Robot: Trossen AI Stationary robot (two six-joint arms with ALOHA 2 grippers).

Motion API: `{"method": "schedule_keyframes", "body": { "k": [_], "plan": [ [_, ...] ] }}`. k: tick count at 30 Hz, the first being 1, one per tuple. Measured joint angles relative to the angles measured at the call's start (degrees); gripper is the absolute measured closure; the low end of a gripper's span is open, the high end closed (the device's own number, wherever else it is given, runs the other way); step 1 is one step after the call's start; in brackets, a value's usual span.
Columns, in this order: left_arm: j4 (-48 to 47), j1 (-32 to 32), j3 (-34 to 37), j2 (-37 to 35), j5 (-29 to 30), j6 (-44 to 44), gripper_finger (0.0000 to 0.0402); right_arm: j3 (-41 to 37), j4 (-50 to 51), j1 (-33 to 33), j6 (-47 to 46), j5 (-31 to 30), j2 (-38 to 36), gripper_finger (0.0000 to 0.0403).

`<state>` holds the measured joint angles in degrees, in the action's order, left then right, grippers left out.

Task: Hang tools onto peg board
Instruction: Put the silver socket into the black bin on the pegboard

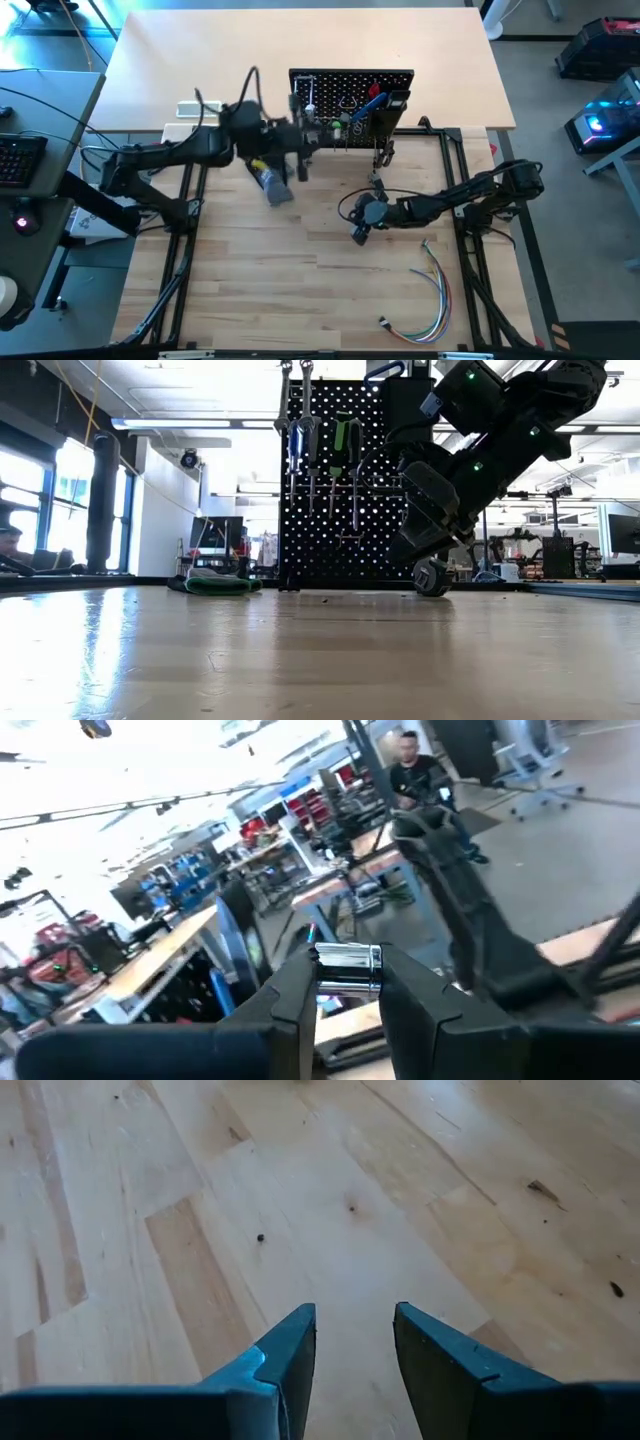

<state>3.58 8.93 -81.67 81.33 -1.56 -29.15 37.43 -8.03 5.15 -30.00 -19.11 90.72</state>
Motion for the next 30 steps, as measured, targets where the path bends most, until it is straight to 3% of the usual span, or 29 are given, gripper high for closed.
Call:
{"method": "schedule_keyframes", "body": {
  "k": [8, 16, 22, 30],
  "plan": [
    [-6.0, 3.6, -16.7, 12.4, 1.0, -2.5, 0.0331, 0.0, -0.1, 1.4, -0.3, -0.9, 0.0, 0.0269],
    [-9.7, 6.2, -29.0, 21.5, 3.4, -2.6, 0.0331, 0.0, 0.0, 3.1, -0.6, -2.3, 0.0, 0.0269],
    [-10.9, 7.4, -33.2, 25.7, 5.2, -2.6, 0.0331, 0.0, 0.0, 3.3, -0.5, -3.0, 0.0, 0.0269],
    [-11.1, 8.7, -33.4, 26.8, 6.5, -2.6, 0.0331, 0.0, 0.0, 3.3, 0.0, -3.6, 0.0, 0.0269]
  ]
}}
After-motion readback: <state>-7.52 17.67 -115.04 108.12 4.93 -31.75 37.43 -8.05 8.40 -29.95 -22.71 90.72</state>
